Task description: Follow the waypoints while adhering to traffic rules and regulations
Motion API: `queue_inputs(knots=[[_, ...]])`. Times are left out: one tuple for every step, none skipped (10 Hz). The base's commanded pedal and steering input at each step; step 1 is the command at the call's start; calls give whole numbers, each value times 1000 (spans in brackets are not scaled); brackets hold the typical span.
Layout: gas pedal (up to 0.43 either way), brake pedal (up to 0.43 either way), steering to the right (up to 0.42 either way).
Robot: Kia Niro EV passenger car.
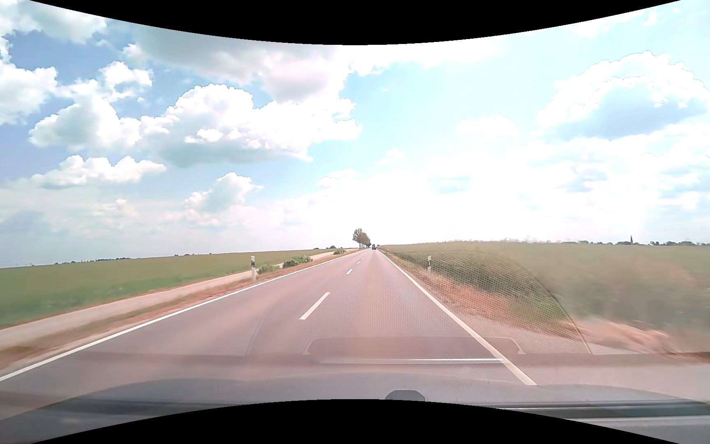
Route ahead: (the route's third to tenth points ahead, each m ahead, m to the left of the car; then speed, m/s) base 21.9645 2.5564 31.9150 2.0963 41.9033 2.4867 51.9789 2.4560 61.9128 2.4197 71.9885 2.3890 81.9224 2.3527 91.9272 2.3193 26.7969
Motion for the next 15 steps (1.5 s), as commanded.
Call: queue_inputs(knots=[[228, 0, -3], [228, 0, -3], [228, 0, -3], [228, 0, -3], [228, 0, -3], [248, 0, -3], [248, 0, -3], [248, 0, -3], [260, 0, -2], [260, 0, 1], [260, 0, 1], [268, 0, 1], [268, 0, 1], [268, 0, 1], [268, 0, 1]])
